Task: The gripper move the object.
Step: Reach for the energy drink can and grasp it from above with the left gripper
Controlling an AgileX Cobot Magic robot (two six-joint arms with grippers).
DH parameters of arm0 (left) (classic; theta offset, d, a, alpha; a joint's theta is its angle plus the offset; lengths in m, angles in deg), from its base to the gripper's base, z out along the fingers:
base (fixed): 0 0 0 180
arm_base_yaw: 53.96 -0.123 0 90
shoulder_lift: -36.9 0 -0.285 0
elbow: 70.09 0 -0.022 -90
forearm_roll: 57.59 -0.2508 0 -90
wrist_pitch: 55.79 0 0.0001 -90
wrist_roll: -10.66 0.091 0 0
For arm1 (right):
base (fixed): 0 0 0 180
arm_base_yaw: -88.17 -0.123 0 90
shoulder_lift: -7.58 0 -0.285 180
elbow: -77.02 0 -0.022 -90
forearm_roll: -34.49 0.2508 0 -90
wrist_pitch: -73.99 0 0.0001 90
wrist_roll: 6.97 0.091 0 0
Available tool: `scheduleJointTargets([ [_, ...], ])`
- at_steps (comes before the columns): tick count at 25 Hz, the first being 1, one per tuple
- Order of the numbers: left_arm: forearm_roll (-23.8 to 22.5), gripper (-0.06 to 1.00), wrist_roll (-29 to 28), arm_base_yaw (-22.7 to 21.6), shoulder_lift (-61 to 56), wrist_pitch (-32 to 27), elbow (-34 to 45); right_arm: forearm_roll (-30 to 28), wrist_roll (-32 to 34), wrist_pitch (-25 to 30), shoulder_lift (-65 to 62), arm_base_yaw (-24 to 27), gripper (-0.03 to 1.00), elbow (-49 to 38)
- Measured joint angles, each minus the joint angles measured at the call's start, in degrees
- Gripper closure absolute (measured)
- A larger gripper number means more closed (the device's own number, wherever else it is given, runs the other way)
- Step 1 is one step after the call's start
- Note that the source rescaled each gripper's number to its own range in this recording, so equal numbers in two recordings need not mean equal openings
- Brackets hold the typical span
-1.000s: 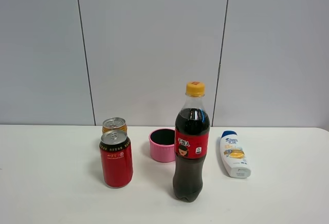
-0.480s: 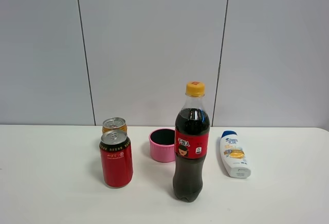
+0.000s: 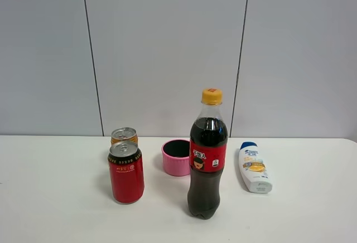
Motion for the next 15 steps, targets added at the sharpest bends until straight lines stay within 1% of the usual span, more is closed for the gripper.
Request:
scheduleJointTargets([
  [7, 0.07, -0.06, 0.0, 0.0, 0.0, 0.0, 0.0, 0.0, 0.0, 0.0, 0.0, 0.0, -0.03, 0.0],
  [9, 1.04, -0.06, 0.66, 0.0, 0.06, 0.08, -0.2, 0.0, 0.0, 0.0, 0.0, 0.0, -0.03, 0.0],
  [12, 3.95, -0.06, 5.83, 0.0, 3.74, 1.65, -4.68, 0.0, 0.0, -0.05, 0.0, 0.0, -0.03, 0.0],
  [15, 7.49, -0.06, 12.76, 0.0, 12.88, 5.33, -13.2, 0.0, 0.0, -0.05, 0.0, 0.0, -0.03, 0.0],
])
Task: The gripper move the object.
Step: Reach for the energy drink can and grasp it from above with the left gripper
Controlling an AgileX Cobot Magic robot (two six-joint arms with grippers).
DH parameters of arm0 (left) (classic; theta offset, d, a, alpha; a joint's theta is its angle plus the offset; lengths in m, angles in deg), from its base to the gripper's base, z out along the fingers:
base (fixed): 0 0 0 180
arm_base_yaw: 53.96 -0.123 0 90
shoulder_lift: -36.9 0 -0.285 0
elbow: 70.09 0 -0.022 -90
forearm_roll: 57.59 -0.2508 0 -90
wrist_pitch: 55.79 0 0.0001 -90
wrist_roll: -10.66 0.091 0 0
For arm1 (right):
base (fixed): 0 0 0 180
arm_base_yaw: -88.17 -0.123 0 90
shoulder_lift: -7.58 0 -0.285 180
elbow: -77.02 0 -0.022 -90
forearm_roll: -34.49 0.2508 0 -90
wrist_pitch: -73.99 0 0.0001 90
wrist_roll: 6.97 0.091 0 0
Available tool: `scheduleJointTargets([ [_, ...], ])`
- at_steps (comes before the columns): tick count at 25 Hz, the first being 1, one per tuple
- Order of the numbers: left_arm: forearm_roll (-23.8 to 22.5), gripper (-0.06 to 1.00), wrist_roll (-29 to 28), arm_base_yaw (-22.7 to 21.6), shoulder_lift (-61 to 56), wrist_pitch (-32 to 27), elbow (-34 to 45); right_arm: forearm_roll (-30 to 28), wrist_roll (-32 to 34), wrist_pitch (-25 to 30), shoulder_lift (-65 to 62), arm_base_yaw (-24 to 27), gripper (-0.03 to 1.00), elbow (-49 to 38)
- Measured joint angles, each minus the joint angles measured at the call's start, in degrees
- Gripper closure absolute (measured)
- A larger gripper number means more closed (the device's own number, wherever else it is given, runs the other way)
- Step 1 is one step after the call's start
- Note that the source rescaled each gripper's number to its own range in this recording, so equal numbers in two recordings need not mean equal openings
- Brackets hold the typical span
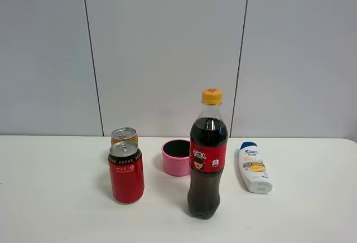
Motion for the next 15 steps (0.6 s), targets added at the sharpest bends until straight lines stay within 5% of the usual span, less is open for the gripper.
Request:
scheduleJointTargets([
  [8, 12.68, -0.06, 23.81, 0.0, 33.16, 3.01, -20.45, 0.0, 0.0, 0.0, 0.0, 0.0, -0.03, 0.0],
  [12, 20.46, -0.06, 32.56, 0.31, 47.58, 6.59, -23.57, 0.0, 0.0, 0.0, 0.0, 0.0, -0.03, 0.0],
  [15, 21.21, -0.06, 35.41, 2.35, 56.97, 9.81, -24.7, 0.0, 0.0, 0.0, 0.0, 0.0, -0.03, 0.0],
])
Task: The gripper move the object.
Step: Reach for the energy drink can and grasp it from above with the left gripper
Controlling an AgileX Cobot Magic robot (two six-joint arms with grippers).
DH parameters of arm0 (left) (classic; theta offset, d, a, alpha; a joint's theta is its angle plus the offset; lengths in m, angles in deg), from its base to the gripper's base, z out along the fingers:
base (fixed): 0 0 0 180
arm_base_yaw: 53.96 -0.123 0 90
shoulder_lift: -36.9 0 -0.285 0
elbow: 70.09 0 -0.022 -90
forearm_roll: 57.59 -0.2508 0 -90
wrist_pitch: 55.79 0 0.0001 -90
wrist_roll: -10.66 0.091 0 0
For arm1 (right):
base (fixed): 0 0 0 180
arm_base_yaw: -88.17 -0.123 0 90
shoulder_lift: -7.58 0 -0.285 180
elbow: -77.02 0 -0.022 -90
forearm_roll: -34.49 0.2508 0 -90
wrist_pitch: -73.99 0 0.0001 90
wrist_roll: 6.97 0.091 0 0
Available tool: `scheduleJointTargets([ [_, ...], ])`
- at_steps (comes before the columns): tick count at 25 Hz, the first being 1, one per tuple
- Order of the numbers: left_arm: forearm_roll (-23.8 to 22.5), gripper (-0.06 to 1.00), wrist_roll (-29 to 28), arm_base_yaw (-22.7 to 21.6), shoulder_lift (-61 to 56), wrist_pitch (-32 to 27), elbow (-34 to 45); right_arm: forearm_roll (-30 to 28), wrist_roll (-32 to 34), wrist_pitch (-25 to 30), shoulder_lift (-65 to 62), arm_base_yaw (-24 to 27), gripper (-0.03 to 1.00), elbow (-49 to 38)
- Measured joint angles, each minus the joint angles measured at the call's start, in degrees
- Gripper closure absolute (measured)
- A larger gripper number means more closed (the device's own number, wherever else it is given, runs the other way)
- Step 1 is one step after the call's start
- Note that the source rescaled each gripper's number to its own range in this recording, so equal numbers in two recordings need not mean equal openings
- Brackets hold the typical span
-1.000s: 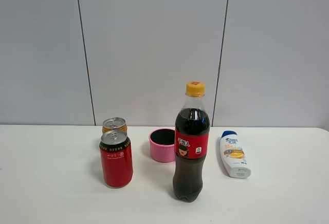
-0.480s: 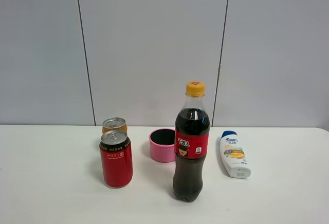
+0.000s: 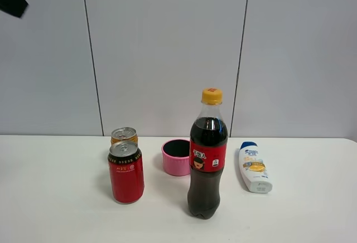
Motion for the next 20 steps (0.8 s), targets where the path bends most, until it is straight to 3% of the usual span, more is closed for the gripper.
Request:
scheduleJointTargets([
  [10, -1.13, -0.06, 0.72, 9.8, 26.44, 2.25, -13.25, 0.0, 0.0, 0.0, 0.0, 0.0, -0.03, 0.0],
  [20, -9.9, -0.06, -1.16, 17.45, 42.1, 0.98, -26.33, 0.0, 0.0, 0.0, 0.0, 0.0, -0.03, 0.0],
])
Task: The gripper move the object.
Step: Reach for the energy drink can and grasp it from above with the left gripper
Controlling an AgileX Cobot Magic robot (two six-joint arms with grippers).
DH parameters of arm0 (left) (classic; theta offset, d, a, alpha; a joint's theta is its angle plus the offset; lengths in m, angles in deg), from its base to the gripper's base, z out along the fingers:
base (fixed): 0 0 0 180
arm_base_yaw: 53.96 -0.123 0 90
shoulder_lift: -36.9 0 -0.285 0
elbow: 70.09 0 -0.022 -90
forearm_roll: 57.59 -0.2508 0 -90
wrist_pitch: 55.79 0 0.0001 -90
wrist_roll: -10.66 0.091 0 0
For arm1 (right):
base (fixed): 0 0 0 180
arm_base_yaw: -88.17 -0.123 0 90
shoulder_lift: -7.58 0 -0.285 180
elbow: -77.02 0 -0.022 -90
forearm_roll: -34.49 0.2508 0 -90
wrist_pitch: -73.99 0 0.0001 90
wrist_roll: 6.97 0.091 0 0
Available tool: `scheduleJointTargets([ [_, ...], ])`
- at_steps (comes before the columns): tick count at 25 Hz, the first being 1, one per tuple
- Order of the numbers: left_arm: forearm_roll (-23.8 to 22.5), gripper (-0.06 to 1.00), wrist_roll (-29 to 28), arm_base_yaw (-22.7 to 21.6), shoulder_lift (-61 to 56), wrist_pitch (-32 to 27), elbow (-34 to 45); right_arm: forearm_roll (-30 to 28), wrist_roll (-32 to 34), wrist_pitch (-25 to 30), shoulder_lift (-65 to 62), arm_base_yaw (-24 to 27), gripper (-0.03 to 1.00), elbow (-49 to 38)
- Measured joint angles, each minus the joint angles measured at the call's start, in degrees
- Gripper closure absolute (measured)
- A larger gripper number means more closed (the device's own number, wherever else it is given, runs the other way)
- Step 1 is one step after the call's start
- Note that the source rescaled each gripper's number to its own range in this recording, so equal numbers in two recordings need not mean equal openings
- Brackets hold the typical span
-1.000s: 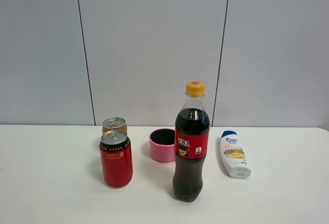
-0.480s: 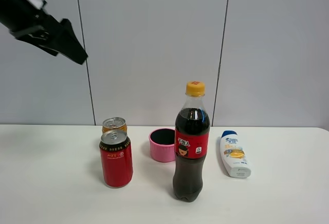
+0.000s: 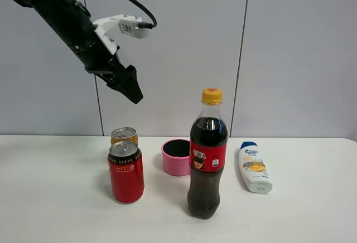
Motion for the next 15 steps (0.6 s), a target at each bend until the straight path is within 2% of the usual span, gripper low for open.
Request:
scheduleJointTargets([
  [10, -6.8, -0.06, -2.0, 2.09, 12.41, -5.27, -11.1, 0.0, 0.0, 0.0, 0.0, 0.0, -0.03, 0.0],
  [15, -10.09, -0.06, -2.0, 2.09, 14.7, -5.41, -12.26, 0.0, 0.0, 0.0, 0.0, 0.0, -0.03, 0.0],
])
